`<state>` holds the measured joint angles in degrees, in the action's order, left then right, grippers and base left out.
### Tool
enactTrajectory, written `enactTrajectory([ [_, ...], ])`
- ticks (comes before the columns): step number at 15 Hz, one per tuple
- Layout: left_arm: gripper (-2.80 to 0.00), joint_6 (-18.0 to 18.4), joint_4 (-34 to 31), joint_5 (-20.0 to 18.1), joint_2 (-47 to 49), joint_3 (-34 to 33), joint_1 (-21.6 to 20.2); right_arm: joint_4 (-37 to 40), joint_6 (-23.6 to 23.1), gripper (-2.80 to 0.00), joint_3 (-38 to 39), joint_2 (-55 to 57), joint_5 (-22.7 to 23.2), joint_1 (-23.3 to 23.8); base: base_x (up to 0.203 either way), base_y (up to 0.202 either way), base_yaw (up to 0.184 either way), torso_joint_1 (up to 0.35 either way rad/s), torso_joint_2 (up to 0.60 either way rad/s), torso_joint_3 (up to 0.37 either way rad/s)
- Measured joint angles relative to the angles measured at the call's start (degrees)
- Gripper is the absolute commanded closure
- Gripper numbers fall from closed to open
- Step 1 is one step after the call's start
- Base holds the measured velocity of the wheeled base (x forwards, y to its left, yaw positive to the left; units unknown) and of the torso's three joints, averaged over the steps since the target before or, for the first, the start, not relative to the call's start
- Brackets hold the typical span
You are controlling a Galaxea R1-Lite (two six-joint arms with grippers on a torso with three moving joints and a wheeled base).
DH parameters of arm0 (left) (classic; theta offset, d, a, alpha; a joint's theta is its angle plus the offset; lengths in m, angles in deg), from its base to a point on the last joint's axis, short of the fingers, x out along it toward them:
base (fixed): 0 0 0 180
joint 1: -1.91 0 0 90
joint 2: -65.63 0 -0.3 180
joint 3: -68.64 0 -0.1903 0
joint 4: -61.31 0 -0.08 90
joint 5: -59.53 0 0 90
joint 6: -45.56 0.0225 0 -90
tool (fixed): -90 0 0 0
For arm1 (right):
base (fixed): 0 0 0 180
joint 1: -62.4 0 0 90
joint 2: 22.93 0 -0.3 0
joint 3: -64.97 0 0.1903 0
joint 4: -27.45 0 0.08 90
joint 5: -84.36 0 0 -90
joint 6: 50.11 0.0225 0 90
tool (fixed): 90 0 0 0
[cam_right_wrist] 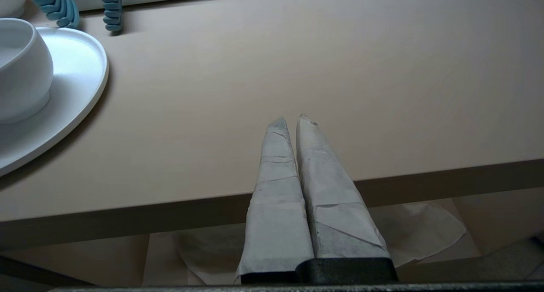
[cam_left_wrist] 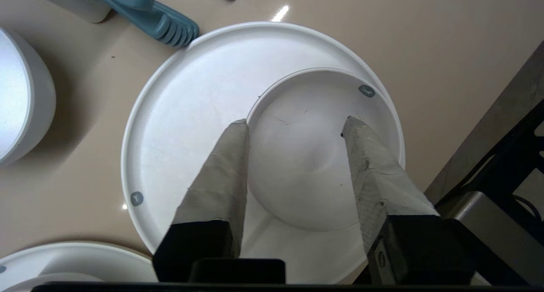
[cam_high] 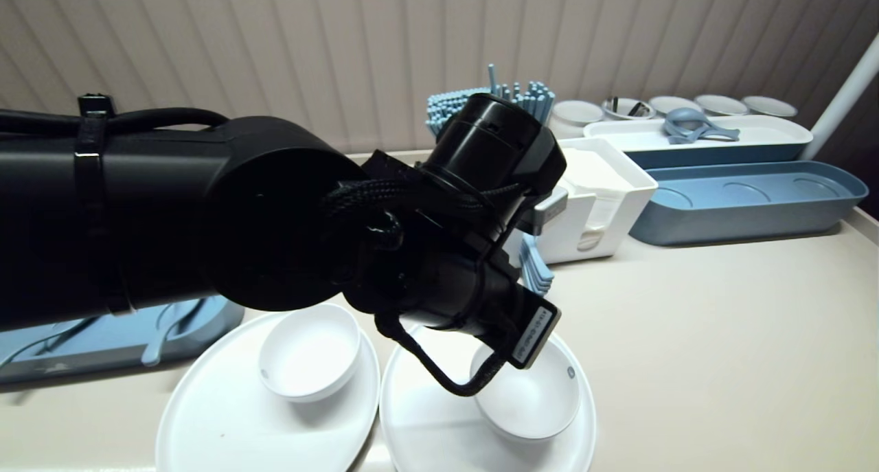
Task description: Pick the spoon and place it in the bowl
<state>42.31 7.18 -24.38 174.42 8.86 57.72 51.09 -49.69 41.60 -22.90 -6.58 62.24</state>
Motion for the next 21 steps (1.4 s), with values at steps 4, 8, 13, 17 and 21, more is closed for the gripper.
enactTrajectory([
  [4, 0.0, -2.5, -0.1, 0.1, -3.6, -0.6, -3.3, 0.0, -0.1, 0.0, 0.0, 0.0, 0.0, 0.0, 0.0, 0.0, 0.0, 0.0, 0.0, 0.0],
  [8, 0.0, -3.7, -0.2, 4.4, -7.4, -3.7, -6.7, 0.0, -0.1, 0.0, 0.0, 0.0, 0.0, 0.0, 0.0, 0.0, 0.0, 0.0, 0.0, 0.0],
  [13, 0.0, -4.7, -1.9, 5.3, -12.3, -6.0, -12.9, 0.0, -0.1, 0.0, 0.0, 0.0, 0.0, 0.0, 0.0, 0.0, 0.0, 0.0, 0.0, 0.0],
  [17, 0.0, -5.2, -2.4, 5.4, -16.8, -9.2, -18.9, 0.0, -0.1, 0.0, 0.0, 0.0, 0.0, 0.0, 0.0, 0.0, 0.0, 0.0, 0.0, 0.0],
  [21, 0.0, -2.4, -4.8, 5.3, -22.1, -11.7, -29.5, 0.0, 0.0, 0.0, 0.0, 0.0, 0.0, 0.0, 0.0, 0.0, 0.0, 0.0, 0.0, 0.0],
])
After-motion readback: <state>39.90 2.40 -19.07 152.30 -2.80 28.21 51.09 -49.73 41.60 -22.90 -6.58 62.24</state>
